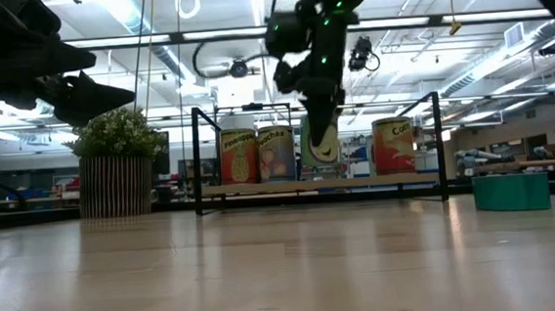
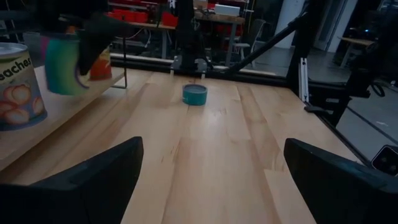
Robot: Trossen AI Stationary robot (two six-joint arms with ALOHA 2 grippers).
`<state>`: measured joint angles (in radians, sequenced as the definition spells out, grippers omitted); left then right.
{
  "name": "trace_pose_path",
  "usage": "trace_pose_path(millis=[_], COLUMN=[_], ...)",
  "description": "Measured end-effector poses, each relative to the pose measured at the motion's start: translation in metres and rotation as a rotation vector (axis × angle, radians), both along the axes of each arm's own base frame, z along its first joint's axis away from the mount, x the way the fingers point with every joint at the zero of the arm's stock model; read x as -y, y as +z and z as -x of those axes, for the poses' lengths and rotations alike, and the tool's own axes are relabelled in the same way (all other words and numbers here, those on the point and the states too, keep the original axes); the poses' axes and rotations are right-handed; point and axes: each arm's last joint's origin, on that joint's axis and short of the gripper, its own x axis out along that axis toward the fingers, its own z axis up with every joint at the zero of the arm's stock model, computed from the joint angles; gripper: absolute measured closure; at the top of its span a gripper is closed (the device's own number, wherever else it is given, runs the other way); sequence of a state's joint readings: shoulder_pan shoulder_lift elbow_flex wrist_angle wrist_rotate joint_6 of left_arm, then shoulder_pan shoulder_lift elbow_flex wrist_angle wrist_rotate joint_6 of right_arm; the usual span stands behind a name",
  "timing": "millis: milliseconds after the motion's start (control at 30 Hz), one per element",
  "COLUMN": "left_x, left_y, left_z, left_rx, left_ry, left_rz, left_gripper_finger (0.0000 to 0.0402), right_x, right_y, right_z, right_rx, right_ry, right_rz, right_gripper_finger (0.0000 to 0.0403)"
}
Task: Pick and place cans onto a shelf
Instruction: Put the canned chicken soup on the shelf, then put the blue canned tuna can on the shelf
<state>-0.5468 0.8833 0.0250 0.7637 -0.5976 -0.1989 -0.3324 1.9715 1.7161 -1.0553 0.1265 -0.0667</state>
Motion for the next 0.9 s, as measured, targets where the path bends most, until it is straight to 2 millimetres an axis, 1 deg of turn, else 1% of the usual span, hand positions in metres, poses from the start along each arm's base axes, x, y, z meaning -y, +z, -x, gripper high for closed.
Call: trace_pose_path(millis=[100, 200, 333, 500, 567, 667, 900], left_x=[0.0, 0.0, 0.0, 0.0, 0.0, 0.0, 0.0], left_y=[0.0, 0.0, 0.0, 0.0, 0.0, 0.0, 0.0], left_z=[0.0, 0.0, 0.0, 0.0, 0.0, 0.0, 0.0], left_rx=[0.0, 0.0, 0.0, 0.0, 0.0, -0.002, -0.001], left_ry=[-0.001, -0.001, -0.001, -0.001, -0.001, -0.001, -0.001], left_rz=[0.0, 0.0, 0.0, -0.001, -0.001, -0.001, -0.001], left_gripper_finger=[0.0006, 0.0006, 0.0006, 0.0006, 0.0006, 0.0006, 0.0006], right_x=[0.015, 0.024, 0.029, 0.029, 0.029, 0.026, 0.016], right_y=[-0.008, -0.014, -0.02, -0.026, -0.021, -0.006, 0.024], right_z=[-0.007, -0.014, -0.018, -0.019, -0.017, -0.014, -0.005], right_rx=[-0.043, -0.063, -0.078, -0.102, -0.099, -0.074, -0.01], right_ry=[0.004, 0.03, 0.06, 0.065, 0.061, 0.057, 0.05], right_rz=[-0.007, -0.018, -0.018, -0.018, 0.004, 0.044, 0.094], right_gripper_finger=[0.0102, 0.0099, 0.0085, 0.0052, 0.004, 0.0029, 0.0025])
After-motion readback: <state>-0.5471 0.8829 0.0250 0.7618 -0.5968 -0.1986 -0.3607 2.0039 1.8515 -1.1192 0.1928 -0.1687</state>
